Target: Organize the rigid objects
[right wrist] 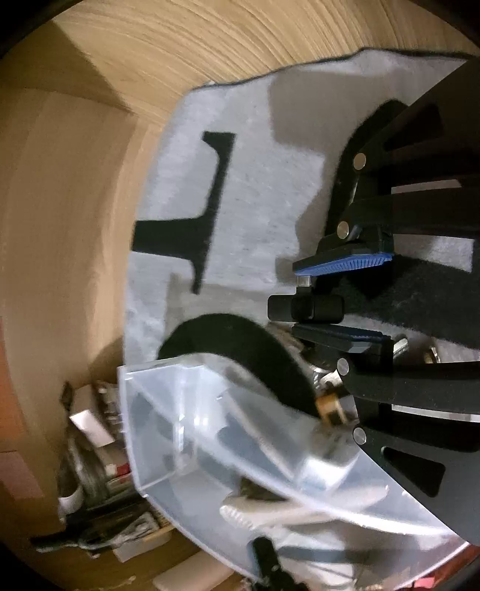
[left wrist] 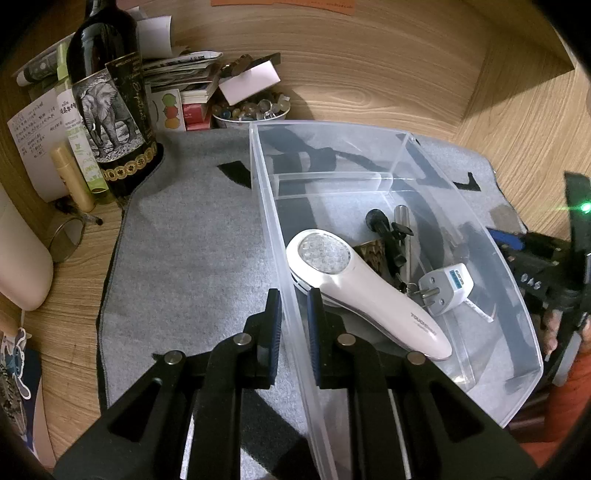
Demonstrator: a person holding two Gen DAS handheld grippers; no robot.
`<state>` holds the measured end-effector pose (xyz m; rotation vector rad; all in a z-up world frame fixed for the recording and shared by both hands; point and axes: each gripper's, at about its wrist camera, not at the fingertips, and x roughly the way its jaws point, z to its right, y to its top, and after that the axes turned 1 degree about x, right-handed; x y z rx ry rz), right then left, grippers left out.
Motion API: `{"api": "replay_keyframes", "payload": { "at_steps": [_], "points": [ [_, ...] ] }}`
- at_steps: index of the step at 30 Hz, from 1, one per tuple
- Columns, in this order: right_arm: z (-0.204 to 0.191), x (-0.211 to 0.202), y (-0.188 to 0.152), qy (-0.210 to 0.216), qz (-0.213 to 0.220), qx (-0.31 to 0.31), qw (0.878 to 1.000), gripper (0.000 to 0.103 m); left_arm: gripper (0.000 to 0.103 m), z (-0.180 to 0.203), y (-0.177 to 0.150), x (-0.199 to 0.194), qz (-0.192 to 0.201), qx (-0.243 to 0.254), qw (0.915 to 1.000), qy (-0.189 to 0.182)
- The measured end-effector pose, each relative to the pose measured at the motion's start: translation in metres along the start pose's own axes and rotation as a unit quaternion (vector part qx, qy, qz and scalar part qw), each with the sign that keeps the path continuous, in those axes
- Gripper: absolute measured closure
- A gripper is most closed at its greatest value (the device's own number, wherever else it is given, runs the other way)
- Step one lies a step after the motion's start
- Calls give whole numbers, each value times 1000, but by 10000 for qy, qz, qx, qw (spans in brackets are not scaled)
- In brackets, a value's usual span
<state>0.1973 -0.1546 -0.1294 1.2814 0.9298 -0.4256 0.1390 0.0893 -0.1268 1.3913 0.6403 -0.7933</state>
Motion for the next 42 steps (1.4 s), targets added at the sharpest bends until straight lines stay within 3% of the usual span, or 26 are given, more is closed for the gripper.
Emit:
{"api": "replay_keyframes", "payload": {
  "at_steps": [9,19,24,30,38,42],
  "points": [
    [-14,-46,23,12,734,-259,9970,79,90,0,0,0,-2,7,10000,7],
    [-55,-74,53,285,1372,-770,9871,79,90,0,0,1,-7,1,10000,1],
    [-77,-64,60,554,1274,-997,9853,79,90,0,1,1,-12,7,10000,-7],
    [-96,-37,56,812,851,-1134,9866,79,90,1,1,2,-11,4,10000,-2],
    [-106,-19,39,875,459,-1302,9866,79,90,1,1,2,-10,-2,10000,-1],
    [-102,-29,37,802,592,-1290,9866,69,90,1,2,2,-11,1,10000,1]
  ]
}}
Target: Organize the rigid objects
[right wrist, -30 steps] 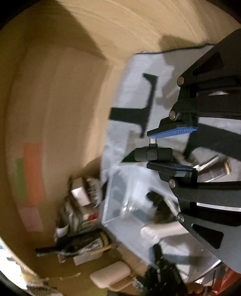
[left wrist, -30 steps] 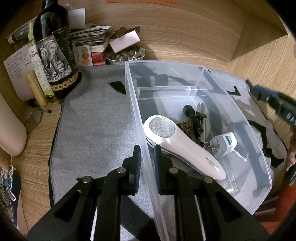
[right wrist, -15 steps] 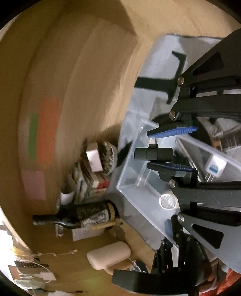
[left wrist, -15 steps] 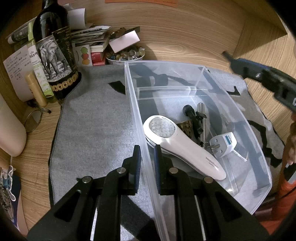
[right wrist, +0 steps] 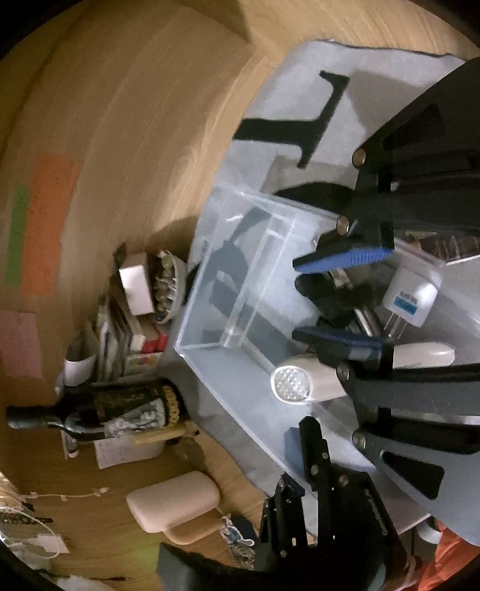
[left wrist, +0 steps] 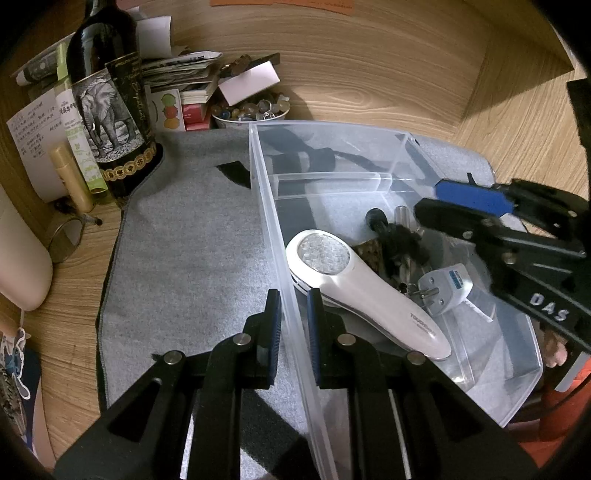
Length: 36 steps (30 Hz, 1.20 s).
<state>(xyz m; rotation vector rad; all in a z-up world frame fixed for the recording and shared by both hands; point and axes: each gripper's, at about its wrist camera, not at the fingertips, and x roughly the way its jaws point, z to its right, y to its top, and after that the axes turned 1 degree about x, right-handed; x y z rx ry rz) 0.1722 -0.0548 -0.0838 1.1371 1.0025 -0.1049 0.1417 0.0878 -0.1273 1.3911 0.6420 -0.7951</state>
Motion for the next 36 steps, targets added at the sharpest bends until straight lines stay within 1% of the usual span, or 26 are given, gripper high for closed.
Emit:
{"api": "replay_keyframes", "payload": {
  "at_steps": [1,4,7,12,14,18,22,25,28,34,36],
  "points": [
    [3,-6,0,-51,93,26,9999,67,90,0,0,0,-1,-2,10000,-1],
    [13,-20,1,-201,265,133,9994,66,90,0,0,0,1,-3,10000,0],
    [29,-32,-2,-416,341,300,9981,64,90,0,0,0,4,0,10000,-1],
    [56,-39,-15,-823,200,572,9948,63,90,0,0,0,1,6,10000,6],
    [65,-38,-23,-896,82,708,9934,63,90,1,1,0,-5,16,10000,9],
    [77,-28,-45,-819,-279,967,9915,63,90,1,1,0,-10,19,10000,11],
    [75,-23,-67,-714,-556,1117,9896,63,90,1,1,0,-9,22,10000,15],
    [69,-24,-78,-544,-607,1237,9890,63,90,1,1,0,-6,21,10000,17],
    [59,-23,-86,-371,-670,1209,9897,63,90,1,2,1,-12,35,10000,17],
    [52,-3,-97,-195,-1064,1117,9878,63,90,0,0,0,-7,44,10000,1],
    [53,-1,-98,-181,-1043,1119,9881,64,90,0,0,0,-3,43,10000,1]
  ]
}}
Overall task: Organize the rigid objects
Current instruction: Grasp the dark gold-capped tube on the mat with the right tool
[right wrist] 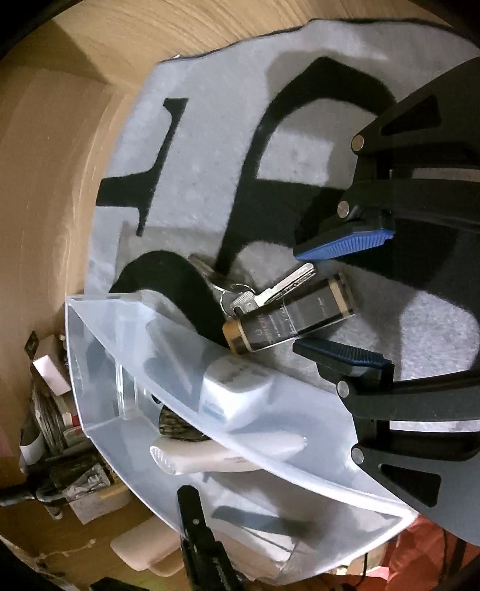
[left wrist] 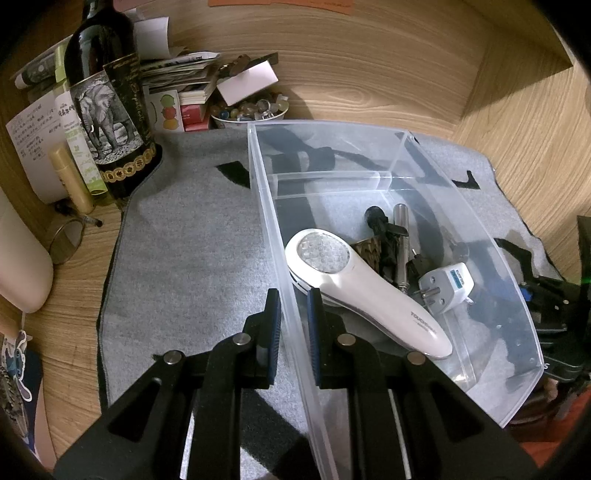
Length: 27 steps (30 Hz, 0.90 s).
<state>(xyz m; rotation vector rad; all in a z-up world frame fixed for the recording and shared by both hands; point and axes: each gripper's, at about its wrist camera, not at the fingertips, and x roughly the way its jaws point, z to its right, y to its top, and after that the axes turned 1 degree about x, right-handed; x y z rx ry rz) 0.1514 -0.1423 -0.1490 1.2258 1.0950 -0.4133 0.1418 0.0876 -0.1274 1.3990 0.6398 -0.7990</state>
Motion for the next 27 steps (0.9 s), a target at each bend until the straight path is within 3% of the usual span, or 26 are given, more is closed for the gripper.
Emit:
{"api": "replay_keyframes", "payload": {
  "at_steps": [6,18,27],
  "points": [
    [7,-2,0,-108,38,44,9999,82,90,0,0,0,1,4,10000,-2],
    [30,-30,10,-497,529,429,9964,82,90,0,0,0,-3,20,10000,0],
    [12,-65,42,-311,1273,193,9912,82,90,0,0,0,-3,21,10000,-2]
  ]
}}
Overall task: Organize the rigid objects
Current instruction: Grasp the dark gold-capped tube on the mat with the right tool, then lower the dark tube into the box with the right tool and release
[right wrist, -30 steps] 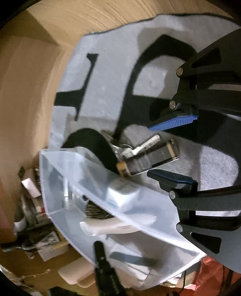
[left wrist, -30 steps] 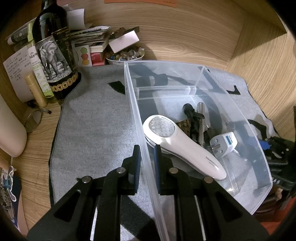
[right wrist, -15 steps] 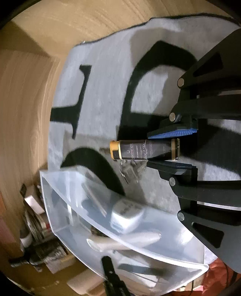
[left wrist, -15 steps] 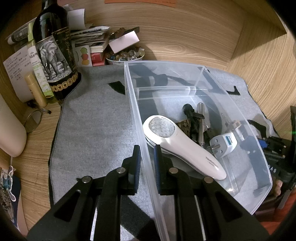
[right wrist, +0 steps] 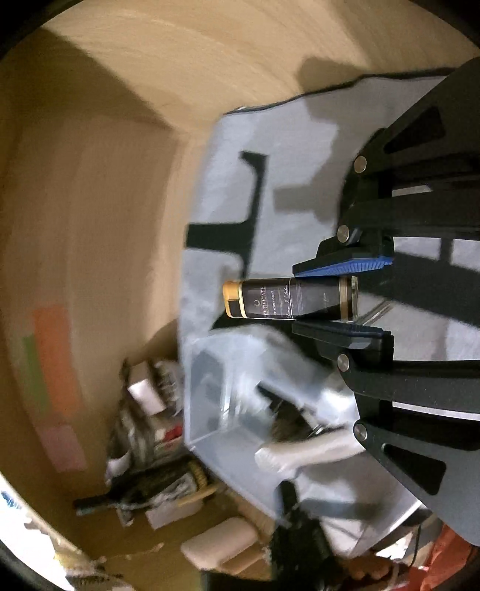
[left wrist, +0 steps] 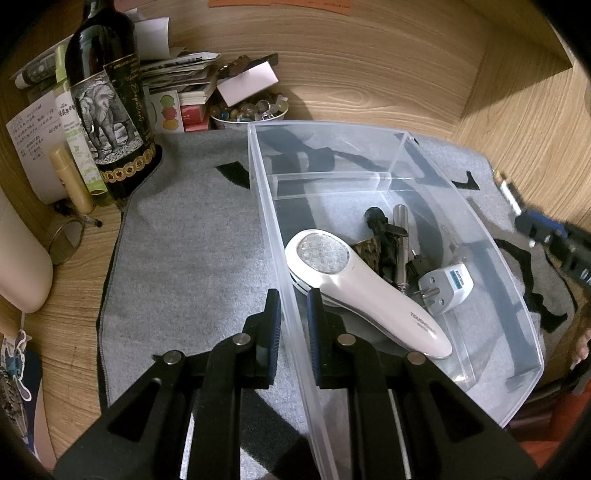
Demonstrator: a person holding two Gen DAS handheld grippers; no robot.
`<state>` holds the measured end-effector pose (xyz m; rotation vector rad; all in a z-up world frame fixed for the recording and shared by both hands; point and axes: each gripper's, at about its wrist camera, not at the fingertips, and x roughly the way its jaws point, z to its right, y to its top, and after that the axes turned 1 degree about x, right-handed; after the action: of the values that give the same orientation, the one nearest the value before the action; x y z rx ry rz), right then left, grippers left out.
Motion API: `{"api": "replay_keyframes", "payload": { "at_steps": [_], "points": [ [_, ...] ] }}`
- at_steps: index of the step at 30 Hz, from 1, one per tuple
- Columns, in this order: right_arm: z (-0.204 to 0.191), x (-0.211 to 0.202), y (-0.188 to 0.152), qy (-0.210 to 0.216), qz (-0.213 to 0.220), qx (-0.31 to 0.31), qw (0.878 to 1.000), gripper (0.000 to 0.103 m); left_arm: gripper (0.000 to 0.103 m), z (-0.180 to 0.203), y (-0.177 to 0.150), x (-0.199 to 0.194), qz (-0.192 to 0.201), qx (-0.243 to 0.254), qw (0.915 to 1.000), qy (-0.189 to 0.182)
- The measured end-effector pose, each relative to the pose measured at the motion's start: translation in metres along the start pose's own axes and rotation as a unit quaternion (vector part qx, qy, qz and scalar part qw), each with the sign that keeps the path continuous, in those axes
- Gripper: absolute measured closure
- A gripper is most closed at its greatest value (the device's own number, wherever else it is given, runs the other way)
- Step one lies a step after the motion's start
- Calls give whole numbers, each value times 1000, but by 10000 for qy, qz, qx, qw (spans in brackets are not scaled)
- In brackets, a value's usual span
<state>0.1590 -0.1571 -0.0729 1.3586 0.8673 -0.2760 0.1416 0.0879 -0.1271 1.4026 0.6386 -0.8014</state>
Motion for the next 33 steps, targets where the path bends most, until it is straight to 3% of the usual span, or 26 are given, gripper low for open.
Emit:
{"api": "replay_keyframes", "payload": {
  "at_steps": [7,12,18,28,33],
  "points": [
    [-31,-5,19,343,324,-397,9981,82,90,0,0,0,0,-2,10000,-7],
    [-53,7,23,645,270,-586,9958,82,90,0,0,0,-1,-2,10000,-8],
    [-76,30,22,960,-66,-788,9922,82,90,0,0,0,-1,-4,10000,-11],
    [-99,58,7,1112,-863,-1234,9823,82,90,0,1,0,10,-37,10000,-39],
    [-92,45,10,1070,-708,-1127,9853,78,90,0,1,0,6,-32,10000,-39]
  ]
}}
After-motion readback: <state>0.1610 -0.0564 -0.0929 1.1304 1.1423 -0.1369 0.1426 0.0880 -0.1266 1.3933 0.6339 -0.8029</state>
